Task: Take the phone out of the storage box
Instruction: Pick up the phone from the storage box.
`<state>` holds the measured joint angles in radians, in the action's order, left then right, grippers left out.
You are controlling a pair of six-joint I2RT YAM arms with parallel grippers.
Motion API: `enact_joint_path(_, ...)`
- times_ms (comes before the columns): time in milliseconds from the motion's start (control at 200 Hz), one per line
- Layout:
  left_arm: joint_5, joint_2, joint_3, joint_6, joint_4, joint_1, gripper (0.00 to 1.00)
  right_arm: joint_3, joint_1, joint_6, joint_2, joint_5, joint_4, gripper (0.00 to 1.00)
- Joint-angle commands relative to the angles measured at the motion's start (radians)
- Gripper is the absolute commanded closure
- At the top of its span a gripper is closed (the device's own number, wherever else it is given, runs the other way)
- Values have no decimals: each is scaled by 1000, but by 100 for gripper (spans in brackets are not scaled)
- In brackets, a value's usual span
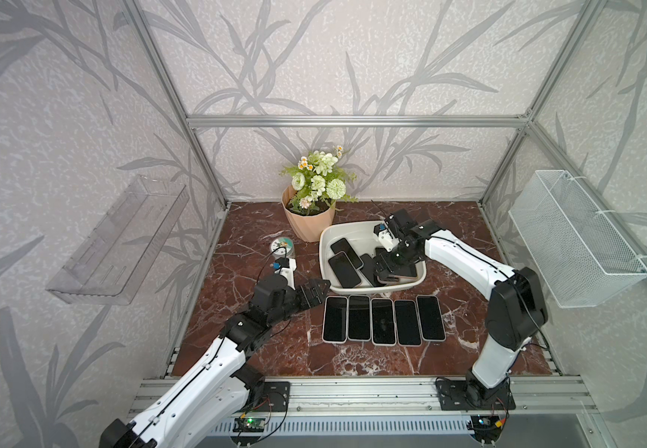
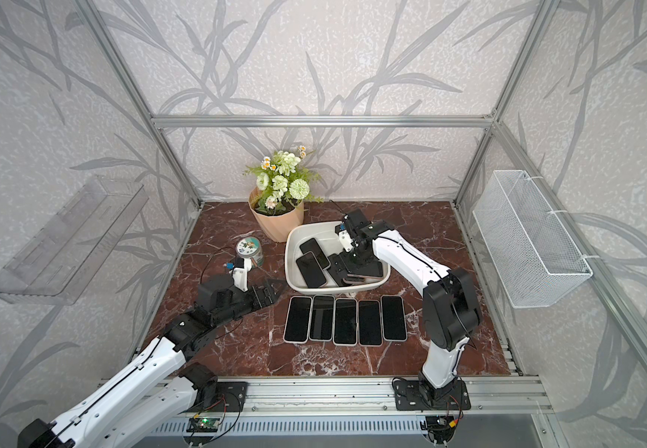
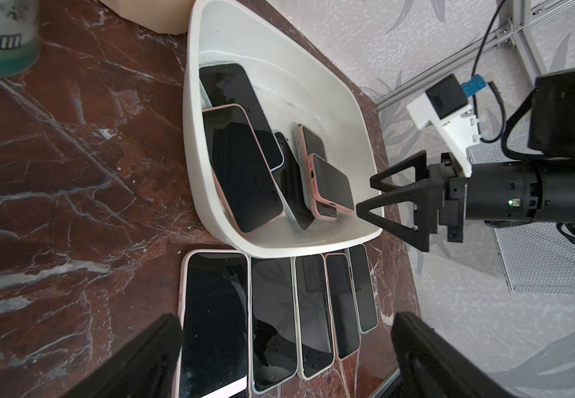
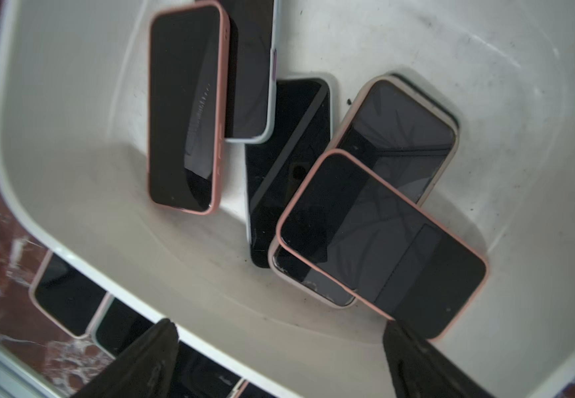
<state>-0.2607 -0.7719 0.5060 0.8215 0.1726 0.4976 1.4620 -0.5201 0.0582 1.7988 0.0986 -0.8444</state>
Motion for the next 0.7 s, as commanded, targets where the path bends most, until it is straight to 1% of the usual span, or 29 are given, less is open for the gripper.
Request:
enact_joint_path(0, -32, -2, -22, -12, -12, -13, 0, -43, -2, 208, 0, -106, 26, 1)
enact_joint_path(105, -49, -25, -22, -16, -30, -19, 0, -54, 17, 327, 19, -75, 66, 1)
enact_joint_path(205, -62, -45, -19, -24, -38, -23, 0, -26, 25, 386, 60, -98, 90, 1)
enact_joint_path(295, -70, -56, -18, -31, -43, -28, 0, 36, 38, 430, 116, -63, 55, 1)
enact_joint_path(410, -76, -62, -24, -39, -46, -36, 0, 80, 47, 520, 180, -88, 18, 1)
enact_joint_path(475, -78, -62, -28, -41, -50, -40, 0, 92, 59, 541, 207, -115, 28, 1)
enact_joint_path(695, -101, -91, -44, -39, -82, -59, 0, 121, 115, 565, 252, -99, 51, 1)
